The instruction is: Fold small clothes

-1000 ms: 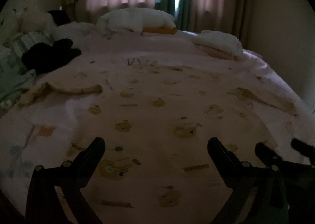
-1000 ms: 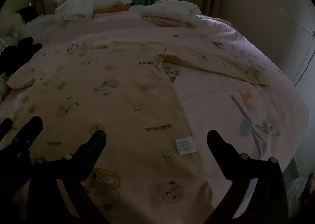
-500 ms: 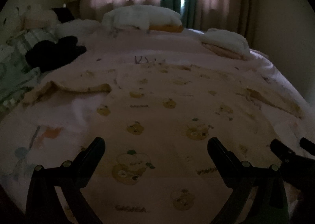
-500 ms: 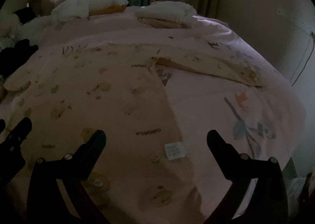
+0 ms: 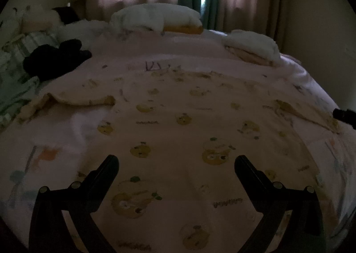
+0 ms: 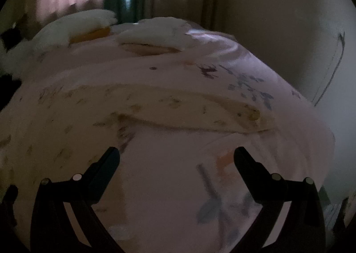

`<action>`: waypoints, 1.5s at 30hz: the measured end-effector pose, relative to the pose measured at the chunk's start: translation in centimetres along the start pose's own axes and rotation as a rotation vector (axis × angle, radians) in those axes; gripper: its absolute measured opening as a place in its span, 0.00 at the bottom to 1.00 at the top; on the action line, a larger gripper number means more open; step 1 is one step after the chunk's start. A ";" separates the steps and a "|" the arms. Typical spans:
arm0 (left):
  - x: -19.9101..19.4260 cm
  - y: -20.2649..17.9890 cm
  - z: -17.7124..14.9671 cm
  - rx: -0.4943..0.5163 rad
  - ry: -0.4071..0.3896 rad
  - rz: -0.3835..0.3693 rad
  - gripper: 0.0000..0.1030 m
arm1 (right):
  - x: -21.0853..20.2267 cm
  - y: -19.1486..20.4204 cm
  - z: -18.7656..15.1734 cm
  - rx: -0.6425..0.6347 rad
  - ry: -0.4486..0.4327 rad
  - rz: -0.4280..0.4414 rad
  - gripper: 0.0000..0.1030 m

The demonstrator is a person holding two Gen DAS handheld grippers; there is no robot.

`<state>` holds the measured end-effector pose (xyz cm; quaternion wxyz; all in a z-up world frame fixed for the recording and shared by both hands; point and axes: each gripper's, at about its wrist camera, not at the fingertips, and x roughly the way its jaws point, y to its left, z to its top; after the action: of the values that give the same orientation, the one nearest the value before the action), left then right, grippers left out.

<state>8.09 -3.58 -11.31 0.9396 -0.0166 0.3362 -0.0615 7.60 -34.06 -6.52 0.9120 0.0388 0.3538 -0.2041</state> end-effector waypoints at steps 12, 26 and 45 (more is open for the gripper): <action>1.4 -1.6 0.5 0.024 0.028 -0.015 1.00 | 5.5 -13.2 3.3 0.336 0.085 -0.009 0.99; 2.2 -1.2 0.3 -0.010 0.059 -0.023 1.00 | 11.7 -22.9 3.4 0.605 0.206 0.064 0.91; 2.5 -0.5 -0.3 -0.060 0.079 -0.043 1.00 | 12.1 -18.3 4.5 0.630 0.109 0.259 0.08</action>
<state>9.73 -4.36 -13.08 0.9232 -0.0497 0.3742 -0.0721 11.14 -55.95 -9.81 0.8533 0.3741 0.3135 -0.1833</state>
